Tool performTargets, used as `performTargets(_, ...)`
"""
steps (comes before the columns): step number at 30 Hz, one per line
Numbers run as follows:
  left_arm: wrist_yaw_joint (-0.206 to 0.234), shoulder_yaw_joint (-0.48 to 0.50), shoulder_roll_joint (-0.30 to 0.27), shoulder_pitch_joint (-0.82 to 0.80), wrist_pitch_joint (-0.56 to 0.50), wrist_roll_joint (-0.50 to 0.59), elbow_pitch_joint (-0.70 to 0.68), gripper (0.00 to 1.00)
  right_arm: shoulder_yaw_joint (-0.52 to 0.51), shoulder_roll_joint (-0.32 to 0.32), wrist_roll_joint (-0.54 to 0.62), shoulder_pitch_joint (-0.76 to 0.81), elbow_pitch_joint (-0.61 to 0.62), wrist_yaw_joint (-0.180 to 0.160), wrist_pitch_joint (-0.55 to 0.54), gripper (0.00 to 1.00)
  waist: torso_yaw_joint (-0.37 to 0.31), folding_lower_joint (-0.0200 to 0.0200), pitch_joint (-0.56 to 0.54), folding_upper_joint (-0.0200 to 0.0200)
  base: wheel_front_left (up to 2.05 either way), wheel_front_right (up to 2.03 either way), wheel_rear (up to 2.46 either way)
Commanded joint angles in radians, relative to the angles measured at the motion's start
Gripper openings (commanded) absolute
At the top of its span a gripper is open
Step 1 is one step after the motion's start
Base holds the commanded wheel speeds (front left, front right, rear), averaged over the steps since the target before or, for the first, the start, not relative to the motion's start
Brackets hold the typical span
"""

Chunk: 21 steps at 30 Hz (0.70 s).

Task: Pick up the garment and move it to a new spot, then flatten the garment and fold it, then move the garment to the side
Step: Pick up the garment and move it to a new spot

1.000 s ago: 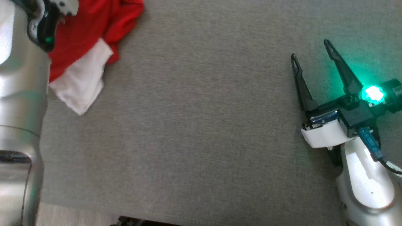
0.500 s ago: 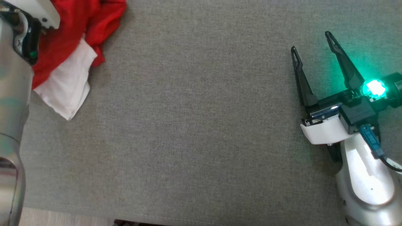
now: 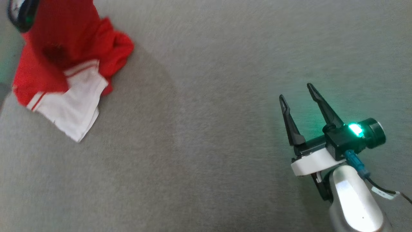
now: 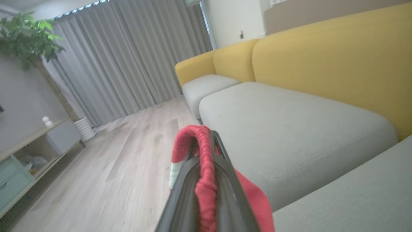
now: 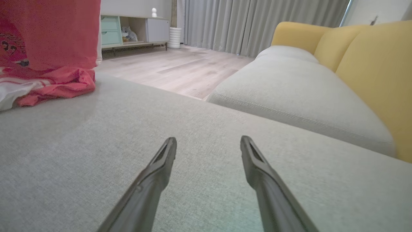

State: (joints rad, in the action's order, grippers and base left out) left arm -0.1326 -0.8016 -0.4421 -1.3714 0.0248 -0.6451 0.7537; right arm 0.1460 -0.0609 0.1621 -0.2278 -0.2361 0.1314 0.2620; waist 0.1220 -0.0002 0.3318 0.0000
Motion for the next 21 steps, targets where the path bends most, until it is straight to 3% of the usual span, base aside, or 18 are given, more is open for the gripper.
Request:
performTargets(1, 0.002, 0.023, -0.051, -0.075, -0.004, -0.005, -0.031, 0.0, 0.025, 0.009, -0.011, 0.006, 0.026, -0.001, 0.0, 1.0, -0.09, 0.0002, -0.096, 0.0, 0.0, 0.0, 0.0)
performTargets(6, 0.002, -0.049, -0.034, -0.145, -0.029, -0.039, -0.092, 0.0, 0.06, 0.01, -0.097, 0.037, 0.032, -0.001, 0.0, 1.0, -0.214, 0.0002, -0.172, 0.0, 0.0, 0.0, 0.0)
performTargets(13, 0.002, -0.134, 0.051, -0.2, -0.011, -0.097, -0.078, 0.0, 0.091, 0.01, -0.177, 0.056, 0.052, -0.001, 0.0, 1.0, -0.378, 0.0002, -0.194, 0.0, 0.0, 0.0, 0.0)
performTargets(17, 0.002, -0.227, 0.077, -0.167, 0.035, -0.145, -0.138, 0.0, 0.095, 0.011, -0.233, 0.059, 0.061, -0.001, 0.0, 1.0, -0.429, 0.0002, -0.168, 0.0, 0.0, 0.0, 0.0)
performTargets(21, 0.002, -0.353, 0.062, -0.043, 0.12, -0.17, -0.24, 0.0, 0.1, 0.011, -0.27, 0.051, 0.064, -0.001, 0.0, 1.0, -0.439, 0.0002, -0.141, 0.0, 0.0, 0.0, 0.0)
